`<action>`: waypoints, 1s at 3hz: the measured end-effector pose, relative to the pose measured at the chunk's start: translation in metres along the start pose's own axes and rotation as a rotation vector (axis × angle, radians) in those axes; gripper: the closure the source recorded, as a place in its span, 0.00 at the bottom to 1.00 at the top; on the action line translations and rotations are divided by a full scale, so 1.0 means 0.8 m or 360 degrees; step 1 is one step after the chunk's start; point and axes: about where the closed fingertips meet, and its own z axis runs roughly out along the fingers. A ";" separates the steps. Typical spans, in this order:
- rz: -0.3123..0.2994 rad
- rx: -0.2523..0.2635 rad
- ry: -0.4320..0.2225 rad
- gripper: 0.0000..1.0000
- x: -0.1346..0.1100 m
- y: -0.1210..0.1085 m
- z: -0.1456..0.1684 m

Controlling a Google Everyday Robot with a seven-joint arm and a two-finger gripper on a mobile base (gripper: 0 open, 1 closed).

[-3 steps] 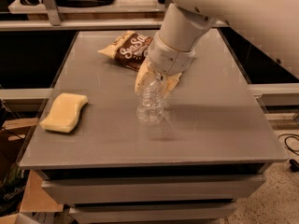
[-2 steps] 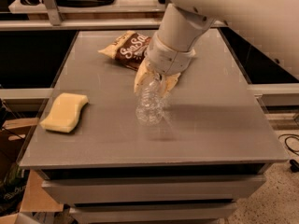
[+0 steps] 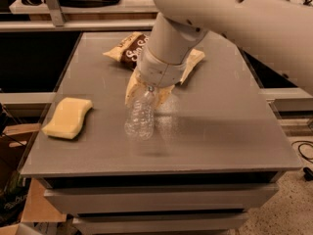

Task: Move water bottle near sponge

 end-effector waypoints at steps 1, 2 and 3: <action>0.0034 -0.0015 0.0022 1.00 0.008 0.023 0.027; 0.0044 -0.0031 0.0019 1.00 0.006 0.047 0.050; 0.0009 -0.0044 -0.0021 1.00 0.002 0.073 0.054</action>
Offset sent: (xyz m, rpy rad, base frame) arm -0.0002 0.0744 -0.0368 0.0347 0.0210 -0.0333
